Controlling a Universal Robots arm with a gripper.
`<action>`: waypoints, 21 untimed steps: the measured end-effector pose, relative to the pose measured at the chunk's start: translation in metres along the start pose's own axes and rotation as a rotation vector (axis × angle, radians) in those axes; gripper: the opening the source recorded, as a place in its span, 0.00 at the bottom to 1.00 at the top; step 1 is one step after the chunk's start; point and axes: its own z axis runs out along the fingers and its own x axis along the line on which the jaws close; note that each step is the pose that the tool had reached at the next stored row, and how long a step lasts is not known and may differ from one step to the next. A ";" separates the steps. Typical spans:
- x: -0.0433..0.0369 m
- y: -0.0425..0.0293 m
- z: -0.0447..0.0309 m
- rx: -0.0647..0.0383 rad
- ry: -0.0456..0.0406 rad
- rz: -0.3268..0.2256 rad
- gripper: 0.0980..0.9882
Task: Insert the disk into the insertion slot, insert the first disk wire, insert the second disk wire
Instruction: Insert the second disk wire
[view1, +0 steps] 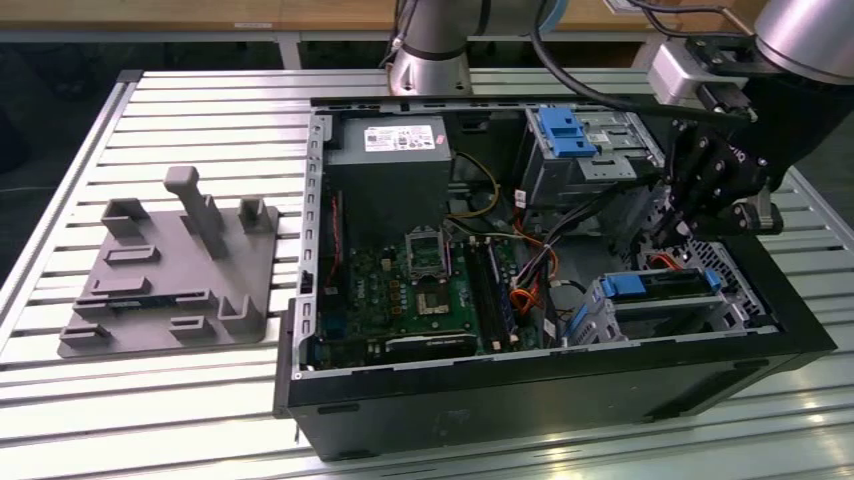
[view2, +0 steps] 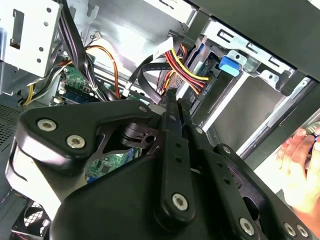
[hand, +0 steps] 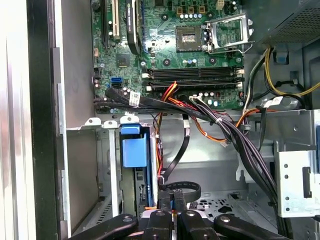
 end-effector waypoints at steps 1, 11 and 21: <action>0.0001 0.0001 0.0000 0.000 0.0001 0.000 0.05; 0.0127 -0.0020 0.0007 0.000 -0.0035 0.000 0.05; 0.0168 -0.0028 0.0017 0.000 -0.0049 0.000 0.05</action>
